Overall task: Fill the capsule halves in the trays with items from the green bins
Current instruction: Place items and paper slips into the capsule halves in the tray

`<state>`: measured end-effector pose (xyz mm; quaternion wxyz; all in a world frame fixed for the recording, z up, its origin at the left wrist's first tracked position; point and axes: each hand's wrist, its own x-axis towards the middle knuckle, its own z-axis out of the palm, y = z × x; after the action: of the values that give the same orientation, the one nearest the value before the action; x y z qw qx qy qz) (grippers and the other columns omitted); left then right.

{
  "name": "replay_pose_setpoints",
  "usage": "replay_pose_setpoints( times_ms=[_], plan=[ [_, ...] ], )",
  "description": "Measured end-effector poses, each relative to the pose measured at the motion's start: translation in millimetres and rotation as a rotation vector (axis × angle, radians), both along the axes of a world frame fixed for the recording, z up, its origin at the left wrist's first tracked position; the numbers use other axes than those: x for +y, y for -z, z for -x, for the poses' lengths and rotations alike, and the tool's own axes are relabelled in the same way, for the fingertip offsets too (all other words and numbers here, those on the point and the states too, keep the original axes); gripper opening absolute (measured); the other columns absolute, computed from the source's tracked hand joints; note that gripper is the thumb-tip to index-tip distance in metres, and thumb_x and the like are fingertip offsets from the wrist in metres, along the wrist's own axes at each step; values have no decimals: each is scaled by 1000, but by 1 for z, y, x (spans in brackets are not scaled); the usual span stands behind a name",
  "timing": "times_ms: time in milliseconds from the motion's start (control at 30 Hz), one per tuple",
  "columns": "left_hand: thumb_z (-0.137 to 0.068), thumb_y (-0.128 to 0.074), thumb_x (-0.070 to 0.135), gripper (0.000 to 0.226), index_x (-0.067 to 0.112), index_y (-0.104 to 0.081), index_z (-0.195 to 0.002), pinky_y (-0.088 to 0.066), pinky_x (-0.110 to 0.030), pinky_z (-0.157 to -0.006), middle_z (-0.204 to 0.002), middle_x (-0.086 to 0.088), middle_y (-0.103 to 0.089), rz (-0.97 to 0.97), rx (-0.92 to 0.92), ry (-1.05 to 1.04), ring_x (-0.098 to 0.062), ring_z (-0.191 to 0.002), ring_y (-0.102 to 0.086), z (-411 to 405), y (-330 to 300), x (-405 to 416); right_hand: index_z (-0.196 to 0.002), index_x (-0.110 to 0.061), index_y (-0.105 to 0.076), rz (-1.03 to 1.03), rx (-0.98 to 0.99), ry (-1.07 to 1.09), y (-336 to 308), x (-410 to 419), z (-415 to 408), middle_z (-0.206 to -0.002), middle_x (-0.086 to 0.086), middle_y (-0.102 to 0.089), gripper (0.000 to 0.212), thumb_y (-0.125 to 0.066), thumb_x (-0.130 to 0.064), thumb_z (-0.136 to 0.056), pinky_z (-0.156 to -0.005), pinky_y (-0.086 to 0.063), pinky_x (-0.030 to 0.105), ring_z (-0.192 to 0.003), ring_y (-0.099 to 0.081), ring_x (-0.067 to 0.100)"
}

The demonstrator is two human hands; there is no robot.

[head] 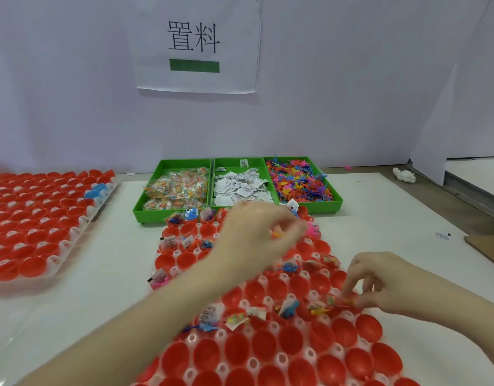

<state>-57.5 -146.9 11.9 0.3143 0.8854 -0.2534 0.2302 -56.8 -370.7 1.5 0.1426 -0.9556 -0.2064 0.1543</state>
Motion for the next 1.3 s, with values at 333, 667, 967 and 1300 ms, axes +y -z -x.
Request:
replay_pose_setpoints(
  times_ms=[333, 667, 967, 1300],
  plan=[
    [-94, -52, 24, 32, 2, -63, -115, -45, -35, -88, -113, -15, -66, 110, 395, -615, -23, -96, -59, -88, 24, 171, -101, -46, -54, -51, 245, -56, -29, -7, -24, -103, -18, -60, 46, -70, -10, -79, -74, -49, 13, -90, -59, -3],
    [-90, -40, 60, 55, 22, -49, -129, -33, -37, -99, -119, 0, -63, -435, 423, -726, -19, -111, -56, -134, 55, 179, -117, -6, -61, -313, -236, 333, -8, 44, -171, -122, 10, -61, 29, -59, -16, -89, -94, -42, 30, -110, -56, 20],
    [-97, -41, 35, 31, 20, -68, -93, -26, -37, -88, -96, 4, -63, -460, 277, -732, -18, -93, -56, -138, 49, 181, -127, -5, -53, 32, -231, 388, 22, 50, -214, -127, 12, -57, 54, -64, -35, -85, -89, -43, 31, -113, -54, 25],
    [-94, -46, 24, 35, 3, -71, -82, -49, -36, -62, -72, -7, -65, -35, 111, -750, -21, -58, -52, -130, 49, 179, -72, -9, -57, 32, -429, 434, 30, 55, -217, -72, 4, -59, 24, -55, -20, -93, -61, -38, 29, -70, -54, 21]
  ],
)
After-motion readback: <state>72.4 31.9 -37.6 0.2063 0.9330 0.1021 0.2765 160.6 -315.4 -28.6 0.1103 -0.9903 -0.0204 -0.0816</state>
